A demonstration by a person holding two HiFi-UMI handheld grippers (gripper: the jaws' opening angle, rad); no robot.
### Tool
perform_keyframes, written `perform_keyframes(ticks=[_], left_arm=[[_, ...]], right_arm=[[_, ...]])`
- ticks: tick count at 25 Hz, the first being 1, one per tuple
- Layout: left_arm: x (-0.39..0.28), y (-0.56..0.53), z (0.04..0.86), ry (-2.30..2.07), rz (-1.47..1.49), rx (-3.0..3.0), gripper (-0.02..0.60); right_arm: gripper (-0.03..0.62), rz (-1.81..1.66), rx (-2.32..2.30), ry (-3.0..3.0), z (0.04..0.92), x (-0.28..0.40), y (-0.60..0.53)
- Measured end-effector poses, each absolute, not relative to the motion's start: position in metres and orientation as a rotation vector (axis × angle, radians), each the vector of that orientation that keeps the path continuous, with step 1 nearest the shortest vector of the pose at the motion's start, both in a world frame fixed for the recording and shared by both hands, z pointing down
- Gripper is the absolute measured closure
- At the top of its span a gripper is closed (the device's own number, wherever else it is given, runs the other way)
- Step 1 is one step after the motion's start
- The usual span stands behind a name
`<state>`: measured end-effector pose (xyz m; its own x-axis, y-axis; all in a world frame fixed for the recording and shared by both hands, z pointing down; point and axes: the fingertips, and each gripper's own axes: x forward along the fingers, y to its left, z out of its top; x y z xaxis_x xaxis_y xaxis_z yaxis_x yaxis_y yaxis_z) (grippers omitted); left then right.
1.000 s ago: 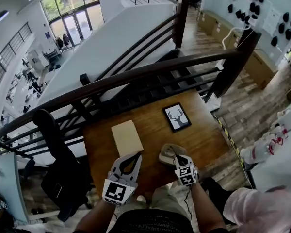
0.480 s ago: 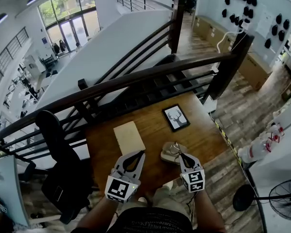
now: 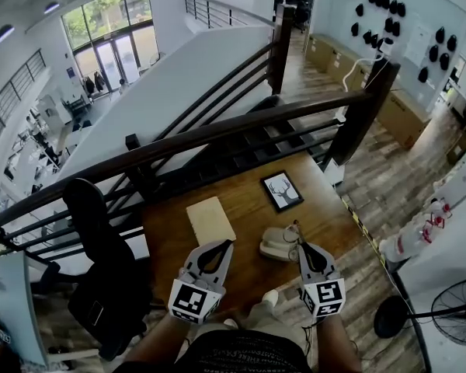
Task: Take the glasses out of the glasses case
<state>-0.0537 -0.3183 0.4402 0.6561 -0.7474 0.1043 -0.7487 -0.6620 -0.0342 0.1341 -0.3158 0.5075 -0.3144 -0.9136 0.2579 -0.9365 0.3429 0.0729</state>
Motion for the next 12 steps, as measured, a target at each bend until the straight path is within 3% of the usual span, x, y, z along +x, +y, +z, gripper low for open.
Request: perform_keyframes(ticks=[12], left_arm=[[-0.066, -0.297, 0.421, -1.245, 0.155, 2.897, 0.555]], right_arm=[[0.568, -0.107, 1.721, -2.419, 0.406, 0.116, -0.275]])
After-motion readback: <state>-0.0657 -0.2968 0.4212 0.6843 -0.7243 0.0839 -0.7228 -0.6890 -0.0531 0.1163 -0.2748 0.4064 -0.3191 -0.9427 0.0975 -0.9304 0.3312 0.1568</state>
